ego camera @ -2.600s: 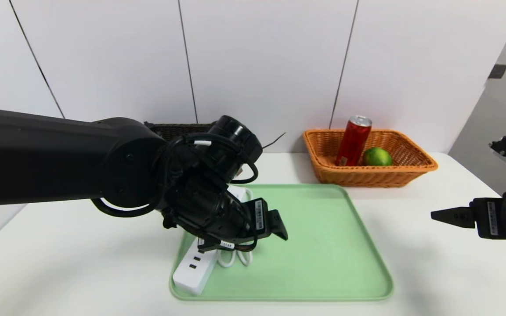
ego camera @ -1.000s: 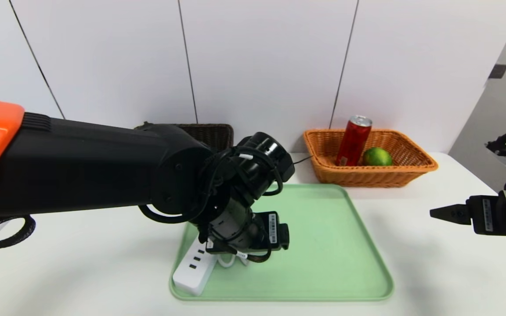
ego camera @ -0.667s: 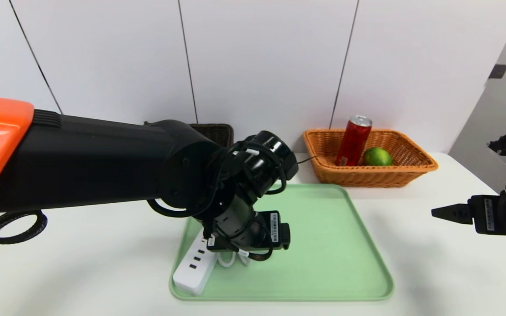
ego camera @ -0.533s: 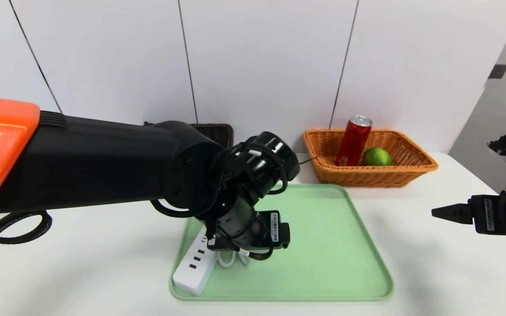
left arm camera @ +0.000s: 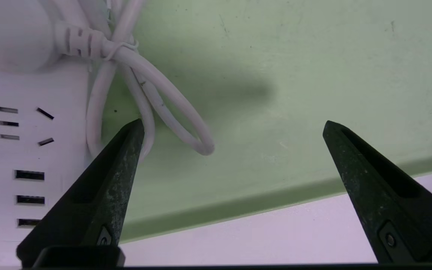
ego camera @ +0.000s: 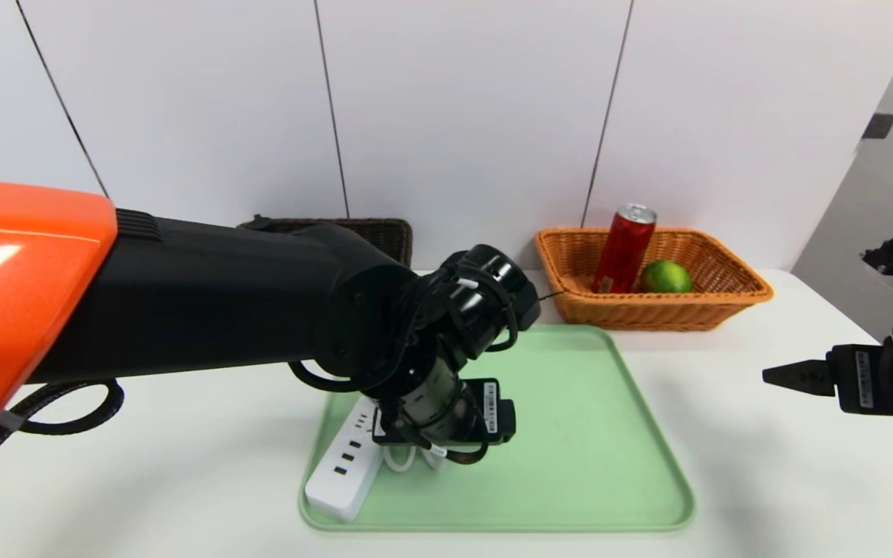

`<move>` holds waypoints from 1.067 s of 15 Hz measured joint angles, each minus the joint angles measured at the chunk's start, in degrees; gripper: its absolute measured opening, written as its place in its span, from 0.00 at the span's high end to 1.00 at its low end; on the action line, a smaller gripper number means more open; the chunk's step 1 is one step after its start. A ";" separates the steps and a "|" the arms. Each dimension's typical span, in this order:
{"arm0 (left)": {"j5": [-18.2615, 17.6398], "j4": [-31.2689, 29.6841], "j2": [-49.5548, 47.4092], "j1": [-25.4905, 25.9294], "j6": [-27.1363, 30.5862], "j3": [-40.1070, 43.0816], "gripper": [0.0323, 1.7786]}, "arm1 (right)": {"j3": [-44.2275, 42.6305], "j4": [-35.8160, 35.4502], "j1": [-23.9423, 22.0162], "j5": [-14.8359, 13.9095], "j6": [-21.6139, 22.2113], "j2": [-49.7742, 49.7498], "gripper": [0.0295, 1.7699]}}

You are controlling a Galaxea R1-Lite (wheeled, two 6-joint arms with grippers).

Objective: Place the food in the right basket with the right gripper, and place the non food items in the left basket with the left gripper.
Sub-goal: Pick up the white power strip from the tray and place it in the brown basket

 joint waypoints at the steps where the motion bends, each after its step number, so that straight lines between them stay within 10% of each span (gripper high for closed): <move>1: 0.44 -0.02 0.20 -0.09 0.00 -0.06 0.05 | 0.00 0.00 -0.18 0.02 0.04 0.00 0.04; 16: 4.32 0.18 1.76 -0.61 0.99 -0.28 0.05 | 0.11 0.05 -1.15 0.06 0.00 -0.04 0.04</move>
